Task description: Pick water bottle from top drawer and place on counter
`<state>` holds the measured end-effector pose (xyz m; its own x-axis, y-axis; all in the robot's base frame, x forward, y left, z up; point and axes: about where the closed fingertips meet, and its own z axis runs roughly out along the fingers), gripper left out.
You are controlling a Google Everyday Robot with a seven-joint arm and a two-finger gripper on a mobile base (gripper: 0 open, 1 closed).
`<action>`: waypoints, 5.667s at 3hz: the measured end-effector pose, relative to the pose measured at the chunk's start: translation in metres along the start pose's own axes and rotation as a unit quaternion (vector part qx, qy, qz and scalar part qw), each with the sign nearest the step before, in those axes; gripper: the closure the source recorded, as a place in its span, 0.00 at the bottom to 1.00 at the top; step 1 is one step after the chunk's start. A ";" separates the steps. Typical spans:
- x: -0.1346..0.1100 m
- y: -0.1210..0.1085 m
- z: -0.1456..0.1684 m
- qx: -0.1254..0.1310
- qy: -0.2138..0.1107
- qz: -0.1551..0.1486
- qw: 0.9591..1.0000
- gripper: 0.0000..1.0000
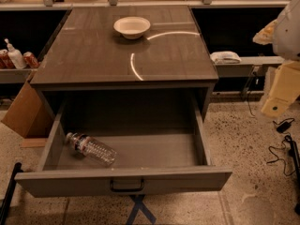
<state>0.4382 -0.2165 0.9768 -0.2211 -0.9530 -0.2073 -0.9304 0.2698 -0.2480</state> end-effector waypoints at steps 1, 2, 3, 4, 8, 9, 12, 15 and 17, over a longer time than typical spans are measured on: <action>0.000 0.000 0.000 0.000 0.000 0.000 1.000 0.00; -0.008 0.007 0.025 -0.024 -0.035 0.019 0.999 0.00; -0.029 0.026 0.065 -0.064 -0.096 0.048 0.992 0.00; -0.067 0.053 0.105 -0.110 -0.177 0.077 0.975 0.00; -0.177 0.091 0.141 -0.136 -0.160 0.131 0.969 0.00; -0.196 0.102 0.179 -0.158 -0.175 0.141 0.962 0.00; -0.207 0.096 0.229 -0.163 -0.213 0.162 0.950 0.00; -0.245 0.092 0.298 -0.141 -0.203 0.170 0.954 0.00; -0.285 0.080 0.322 -0.127 -0.239 0.149 0.951 0.00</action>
Offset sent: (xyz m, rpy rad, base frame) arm 0.0082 0.0345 -0.0664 0.2399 0.1096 -0.0225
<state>0.5211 0.1217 0.7110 -0.3841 -0.6511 -0.6546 -0.9012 0.4185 0.1126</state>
